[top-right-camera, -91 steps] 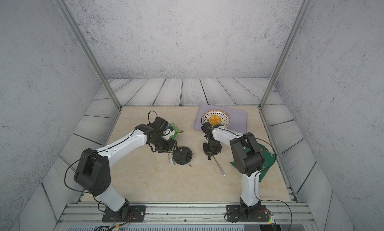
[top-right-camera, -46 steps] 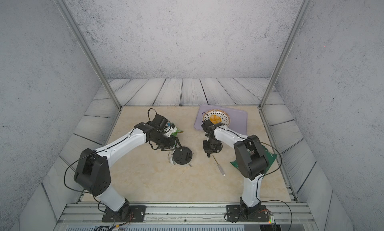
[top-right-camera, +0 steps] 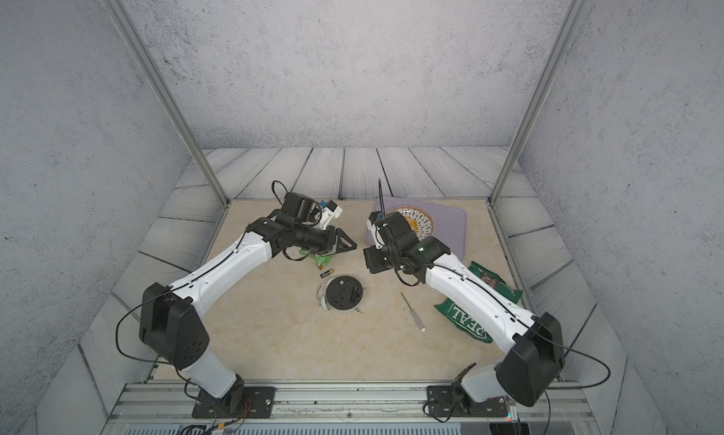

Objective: Remove the battery from the alarm
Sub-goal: Pick up the cover from the center of the board.

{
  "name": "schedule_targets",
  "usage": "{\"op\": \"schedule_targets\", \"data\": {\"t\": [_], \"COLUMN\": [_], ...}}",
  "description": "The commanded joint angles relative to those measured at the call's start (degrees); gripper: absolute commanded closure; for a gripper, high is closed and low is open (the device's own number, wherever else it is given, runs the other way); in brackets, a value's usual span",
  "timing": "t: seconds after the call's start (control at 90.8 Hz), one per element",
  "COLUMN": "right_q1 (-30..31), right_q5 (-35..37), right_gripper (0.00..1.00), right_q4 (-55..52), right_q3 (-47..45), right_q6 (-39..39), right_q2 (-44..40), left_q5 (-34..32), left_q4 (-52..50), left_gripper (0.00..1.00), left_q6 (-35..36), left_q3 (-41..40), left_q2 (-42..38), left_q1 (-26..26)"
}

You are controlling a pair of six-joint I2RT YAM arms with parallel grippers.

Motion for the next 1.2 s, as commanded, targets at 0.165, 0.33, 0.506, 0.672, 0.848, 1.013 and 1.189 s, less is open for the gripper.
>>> {"op": "schedule_targets", "data": {"t": [0.165,0.33,0.506,0.672,0.848,1.013,1.189], "right_q1": [1.3,1.6,1.6,1.7,1.7,0.1,-9.5], "right_q5": [0.4,0.5,0.1,-0.3,1.0,0.5,-14.7], "right_gripper": [0.88,0.88,0.88,0.88,0.87,0.70,0.62], "right_q4": [3.0,2.5,3.3,3.7,4.3,6.5,4.2], "right_q3": [-0.6,-0.3,-0.7,-0.6,-1.7,-4.3,-1.7], "right_q6": [-2.1,-2.3,-2.1,-2.2,-1.6,0.6,10.5], "right_q2": [-2.4,-1.9,-2.5,-2.5,-3.2,-7.3,-9.0], "left_q5": [3.4,3.8,3.1,3.5,1.1,-5.4,-14.6], "left_q4": [5.2,6.9,6.2,6.0,2.2,-2.4,4.4], "left_gripper": [0.58,0.58,0.61,0.74,1.00,1.00,1.00], "left_q6": [-0.9,-2.1,-0.8,1.4,8.0,21.9,36.3], "left_q3": [0.5,0.1,-0.2,0.4,2.1,2.7,-4.4], "left_q2": [-1.1,-1.4,-1.1,0.1,-0.8,-4.7,-11.6], "left_q1": [-1.7,-2.0,-2.3,-3.4,-3.8,-3.8,-4.3]}}
